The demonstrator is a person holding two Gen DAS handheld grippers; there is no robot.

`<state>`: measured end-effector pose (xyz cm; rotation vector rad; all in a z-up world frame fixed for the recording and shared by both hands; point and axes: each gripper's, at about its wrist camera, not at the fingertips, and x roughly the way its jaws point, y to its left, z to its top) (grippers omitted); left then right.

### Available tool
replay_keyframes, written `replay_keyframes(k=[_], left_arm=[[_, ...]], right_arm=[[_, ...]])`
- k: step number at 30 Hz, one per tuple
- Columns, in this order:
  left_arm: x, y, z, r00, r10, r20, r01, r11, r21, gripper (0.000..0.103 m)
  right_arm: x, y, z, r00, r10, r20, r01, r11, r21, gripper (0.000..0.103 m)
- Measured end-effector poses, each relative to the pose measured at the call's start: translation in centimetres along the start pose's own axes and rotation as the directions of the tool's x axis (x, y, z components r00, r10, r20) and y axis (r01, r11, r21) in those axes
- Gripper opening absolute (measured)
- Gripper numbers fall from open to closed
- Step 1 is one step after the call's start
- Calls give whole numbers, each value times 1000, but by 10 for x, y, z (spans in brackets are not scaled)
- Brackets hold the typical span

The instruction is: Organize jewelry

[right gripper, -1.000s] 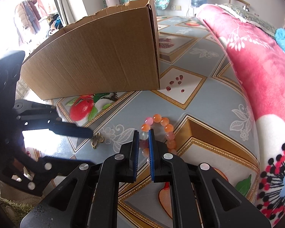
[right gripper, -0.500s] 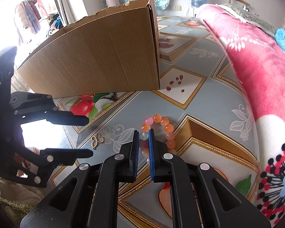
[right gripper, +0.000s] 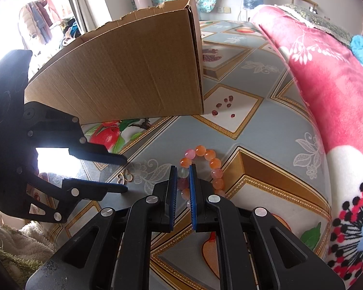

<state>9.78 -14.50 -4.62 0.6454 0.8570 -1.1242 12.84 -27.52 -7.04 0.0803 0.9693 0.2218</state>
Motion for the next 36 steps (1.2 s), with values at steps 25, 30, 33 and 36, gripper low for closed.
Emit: replay_keyframes(k=[25,30,33,36], left_arm=[[-2,-15,2,998,65,-6,-65,998,-12,0],[-10,-12,3,999,41,-8,-42,998,-49,4],[-15,-12,3,999,38,-7,-38,997,-63,21],[-15,-14,2,999,31,-13,-32,997,-68,23]], right_arm=[[2,1,1,1000,-3,2,3,1000,-3,7],[1,2,0,1000,0,4,0,1000,1,7],[1,2,0,1000,1,6,-1,1000,2,7],[0,2,-1,1000,2,7,-2,1000,4,7]])
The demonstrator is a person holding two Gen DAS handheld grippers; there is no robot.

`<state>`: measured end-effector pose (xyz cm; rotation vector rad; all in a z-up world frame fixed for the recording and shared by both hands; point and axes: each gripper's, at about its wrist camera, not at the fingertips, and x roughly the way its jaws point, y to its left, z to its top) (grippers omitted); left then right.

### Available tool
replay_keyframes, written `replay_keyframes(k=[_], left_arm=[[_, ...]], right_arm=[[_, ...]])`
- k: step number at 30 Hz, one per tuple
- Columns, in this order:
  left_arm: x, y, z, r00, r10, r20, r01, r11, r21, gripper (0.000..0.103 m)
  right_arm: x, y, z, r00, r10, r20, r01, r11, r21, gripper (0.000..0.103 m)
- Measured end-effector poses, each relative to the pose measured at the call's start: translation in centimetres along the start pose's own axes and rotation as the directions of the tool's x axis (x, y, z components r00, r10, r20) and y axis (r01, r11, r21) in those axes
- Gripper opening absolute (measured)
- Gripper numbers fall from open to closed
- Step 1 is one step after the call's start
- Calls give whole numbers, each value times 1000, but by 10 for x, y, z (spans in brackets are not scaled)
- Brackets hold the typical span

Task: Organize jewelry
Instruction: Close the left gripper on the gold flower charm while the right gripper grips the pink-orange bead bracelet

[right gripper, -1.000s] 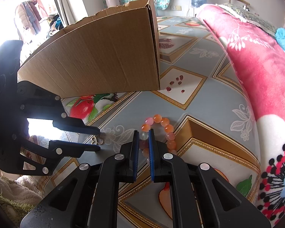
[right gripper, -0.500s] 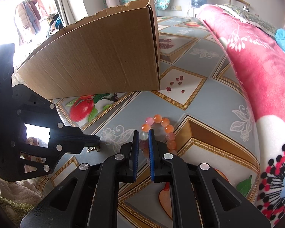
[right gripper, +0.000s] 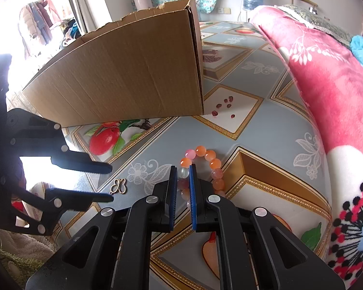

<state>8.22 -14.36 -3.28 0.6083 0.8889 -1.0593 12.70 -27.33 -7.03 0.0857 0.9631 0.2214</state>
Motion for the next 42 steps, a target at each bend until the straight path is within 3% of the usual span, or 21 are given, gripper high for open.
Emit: replay_keyframes(k=[4,9,14,19,32,42], left_arm=[[12,-2,-2,998,42,-38,-41,999,12,23],[10,0,-5,1000,19,-24,-18,1000,21,22],[8,1,-5,999,-16,-32,18,997,73,12],[10,-1,-4,999,-20,-31,23,994,104,11],[8,-3,-5,1000,-19,-6,19,996,82,11],[-14,0,-2,998,23,51,-25,999,38,11]], right_arm=[[1,0,0,1000,1,2,-1,1000,0,7],[1,0,0,1000,1,1,-1,1000,0,7],[0,0,-1,1000,0,2,0,1000,3,7],[0,0,-1,1000,0,2,0,1000,1,7],[0,0,-1,1000,2,3,-2,1000,4,7],[-7,-6,-1,1000,14,24,-14,1000,27,7]])
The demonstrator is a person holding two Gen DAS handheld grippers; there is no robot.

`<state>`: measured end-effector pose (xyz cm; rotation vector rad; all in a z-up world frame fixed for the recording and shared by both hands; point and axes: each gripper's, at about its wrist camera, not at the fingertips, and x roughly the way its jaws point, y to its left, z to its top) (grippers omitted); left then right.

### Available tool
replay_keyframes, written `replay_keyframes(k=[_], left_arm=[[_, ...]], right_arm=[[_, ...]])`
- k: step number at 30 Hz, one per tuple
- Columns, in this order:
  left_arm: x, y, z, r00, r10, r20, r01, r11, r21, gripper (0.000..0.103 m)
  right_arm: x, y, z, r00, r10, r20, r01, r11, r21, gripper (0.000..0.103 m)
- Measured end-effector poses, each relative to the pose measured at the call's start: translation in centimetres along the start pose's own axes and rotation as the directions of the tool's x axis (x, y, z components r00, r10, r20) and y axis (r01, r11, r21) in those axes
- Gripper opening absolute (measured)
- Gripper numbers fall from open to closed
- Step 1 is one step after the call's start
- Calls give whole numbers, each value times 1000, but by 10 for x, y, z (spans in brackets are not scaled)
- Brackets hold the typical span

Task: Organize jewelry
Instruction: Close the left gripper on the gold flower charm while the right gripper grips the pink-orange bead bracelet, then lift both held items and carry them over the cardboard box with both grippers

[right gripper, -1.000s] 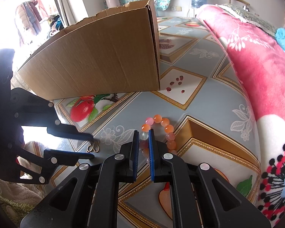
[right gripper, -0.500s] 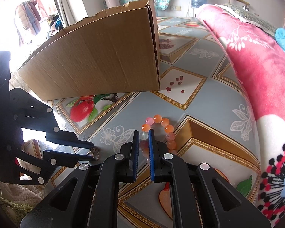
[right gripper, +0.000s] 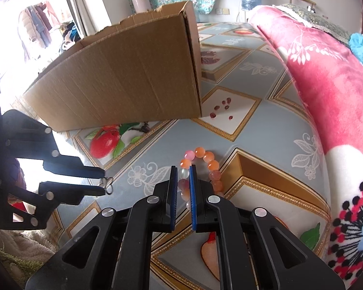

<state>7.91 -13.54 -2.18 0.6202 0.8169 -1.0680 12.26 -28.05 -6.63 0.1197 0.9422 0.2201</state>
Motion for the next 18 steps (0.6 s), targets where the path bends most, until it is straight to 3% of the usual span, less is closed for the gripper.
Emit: replay_keyframes(k=[6,11,18], left_arm=[[-22,-3,3,998,46,43,-45,999,-29,11],[-52,-1,13,991,74,112,-68,996,-60,11],[-112,25,31,952,171,256,-140,981,-136,11]], right_arm=[[-26,-13,4,996,42,80,-47,996,70,7],[-66,-29,15,977,88,192,-116,983,141,7],[-125,-17,64,910,173,378,-202,979,40,7]])
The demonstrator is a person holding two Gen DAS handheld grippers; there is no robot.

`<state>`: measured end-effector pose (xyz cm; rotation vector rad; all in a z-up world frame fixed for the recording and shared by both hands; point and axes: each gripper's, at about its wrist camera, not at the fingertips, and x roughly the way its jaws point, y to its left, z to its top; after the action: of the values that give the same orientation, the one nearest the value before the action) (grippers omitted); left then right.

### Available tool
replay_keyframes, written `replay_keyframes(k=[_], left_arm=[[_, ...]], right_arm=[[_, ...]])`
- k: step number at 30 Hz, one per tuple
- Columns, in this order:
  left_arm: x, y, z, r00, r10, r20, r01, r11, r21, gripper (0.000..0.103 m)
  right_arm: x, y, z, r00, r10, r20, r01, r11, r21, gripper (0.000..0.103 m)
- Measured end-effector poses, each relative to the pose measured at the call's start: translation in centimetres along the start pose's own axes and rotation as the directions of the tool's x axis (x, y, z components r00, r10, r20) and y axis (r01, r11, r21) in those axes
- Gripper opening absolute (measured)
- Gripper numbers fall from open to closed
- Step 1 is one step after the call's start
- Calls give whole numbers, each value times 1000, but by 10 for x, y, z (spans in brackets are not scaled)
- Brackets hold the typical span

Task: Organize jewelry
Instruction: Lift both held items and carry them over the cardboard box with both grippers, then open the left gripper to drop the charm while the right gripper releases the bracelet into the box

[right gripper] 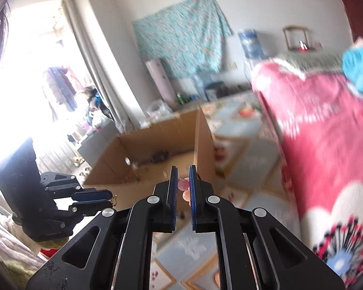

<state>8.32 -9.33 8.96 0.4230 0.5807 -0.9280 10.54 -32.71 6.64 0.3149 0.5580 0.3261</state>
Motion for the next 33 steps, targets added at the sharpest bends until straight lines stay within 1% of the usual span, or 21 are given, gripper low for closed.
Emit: replay_keyframes(k=[3,5,6,8,10,12,13,14,16,18,19,20,22,23,25,27,28,29,30,31,33], left_arm=[[-13,25,6,999,40,30,-38,998,-50,11],[-8,50,9,998,62,10,-60,993,-100,11],[-3,60,10,998,62,-13,-63,990,-127,11],[15,88,5,995,55,-88,-72,976,-206,11],[32,111,-2,988,20,-154,-61,961,-270,11],[45,128,-8,979,-23,-202,-46,943,-328,11],[47,134,-11,977,-48,-208,-30,934,-356,11],[54,145,-13,971,-98,-217,3,916,-402,11],[65,157,-17,955,-154,-253,22,890,-455,11],[81,172,-25,924,-220,-313,21,847,-531,11],[87,174,-27,913,-236,-334,15,836,-549,11],[94,180,-32,897,-253,-363,1,821,-571,11],[99,184,-36,883,-289,-370,11,801,-598,11],[100,186,-37,876,-314,-367,23,786,-618,11],[104,187,-39,860,-340,-379,22,769,-639,11],[108,188,-43,844,-344,-411,-2,765,-644,12],[110,189,-46,836,-350,-422,-13,757,-653,15],[111,190,-48,830,-359,-428,-19,748,-664,20],[112,191,-49,826,-364,-429,-24,739,-673,22],[112,192,-51,827,-362,-430,-30,736,-677,23],[109,194,-52,834,-345,-431,-45,736,-676,23]], right_arm=[[5,18,31,996,75,46,-72,995,-67,7],[19,25,49,988,145,49,-140,986,-87,7],[28,27,55,983,176,44,-171,981,-94,7],[49,33,64,973,230,21,-226,969,-100,7],[78,38,66,960,280,-27,-281,955,-90,7],[104,40,67,951,297,-82,-303,950,-76,7],[118,39,67,947,299,-118,-308,949,-66,7],[127,37,66,943,299,-144,-310,949,-60,7],[151,35,64,935,281,-216,-298,953,-51,7],[163,34,59,929,255,-270,-278,959,-52,7],[171,34,57,923,238,-303,-266,962,-55,7],[171,32,56,919,228,-321,-259,964,-57,7],[177,32,55,910,215,-354,-251,966,-60,7],[178,31,57,908,212,-362,-250,966,-61,7],[175,30,60,905,204,-373,-244,968,-62,7],[172,30,66,904,201,-378,-239,969,-58,7],[171,29,66,903,199,-380,-237,970,-55,7],[171,29,68,903,199,-381,-236,970,-52,7],[170,28,68,902,201,-382,-236,971,-47,7],[169,28,69,901,202,-385,-236,971,-43,7],[170,27,71,897,202,-393,-234,972,-35,7]])
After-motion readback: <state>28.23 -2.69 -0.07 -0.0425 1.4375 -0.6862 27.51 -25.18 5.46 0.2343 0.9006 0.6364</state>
